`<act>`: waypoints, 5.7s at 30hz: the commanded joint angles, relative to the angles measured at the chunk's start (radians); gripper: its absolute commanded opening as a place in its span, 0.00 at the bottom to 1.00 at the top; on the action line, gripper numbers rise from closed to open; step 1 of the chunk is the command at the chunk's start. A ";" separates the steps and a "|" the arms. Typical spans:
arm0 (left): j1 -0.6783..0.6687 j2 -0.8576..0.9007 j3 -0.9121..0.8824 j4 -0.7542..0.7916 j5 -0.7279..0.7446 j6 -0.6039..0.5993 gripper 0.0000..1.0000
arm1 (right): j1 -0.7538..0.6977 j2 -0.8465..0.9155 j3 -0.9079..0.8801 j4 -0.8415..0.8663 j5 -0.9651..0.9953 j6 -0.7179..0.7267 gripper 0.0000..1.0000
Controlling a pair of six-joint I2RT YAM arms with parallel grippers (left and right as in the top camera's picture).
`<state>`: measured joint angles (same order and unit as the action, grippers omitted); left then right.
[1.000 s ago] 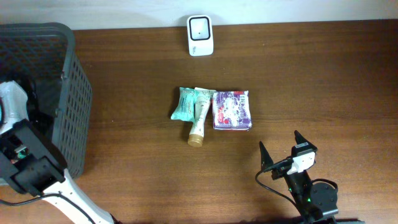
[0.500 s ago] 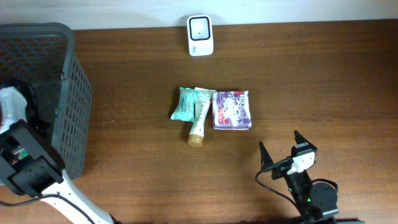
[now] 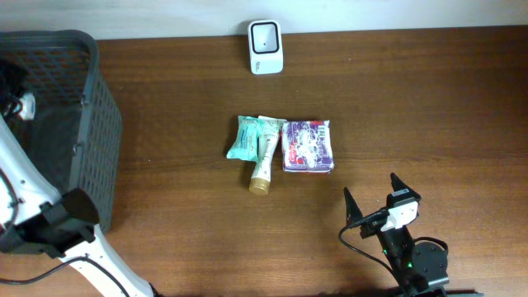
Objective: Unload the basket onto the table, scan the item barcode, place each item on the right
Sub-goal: 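Grasp the small green-and-yellow packet in the basket with left gripper, then place the small green packet left of the green packet, then grasp the orange Kleenex tissue pack in the basket with left gripper, then place the orange tissue pack below the green packets and release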
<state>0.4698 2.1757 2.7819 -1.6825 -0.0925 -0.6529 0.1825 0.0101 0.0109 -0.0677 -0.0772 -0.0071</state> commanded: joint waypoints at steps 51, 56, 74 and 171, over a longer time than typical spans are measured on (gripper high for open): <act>-0.192 -0.509 -0.726 0.409 -0.376 0.237 0.99 | -0.008 -0.006 -0.005 -0.004 -0.009 0.000 0.99; 0.013 -0.317 -0.735 0.311 -0.377 0.156 0.99 | -0.008 -0.006 -0.005 -0.004 -0.009 0.000 0.99; 0.164 0.040 -0.941 0.228 -0.499 -0.102 0.95 | -0.008 -0.006 -0.005 -0.004 -0.009 0.000 0.99; -0.586 -0.411 -0.570 0.177 -0.015 0.280 0.99 | -0.008 -0.006 -0.005 -0.004 -0.009 0.000 0.99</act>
<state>-0.2150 1.7878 2.2013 -1.4857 -0.0917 -0.3988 0.1825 0.0101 0.0109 -0.0677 -0.0772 -0.0074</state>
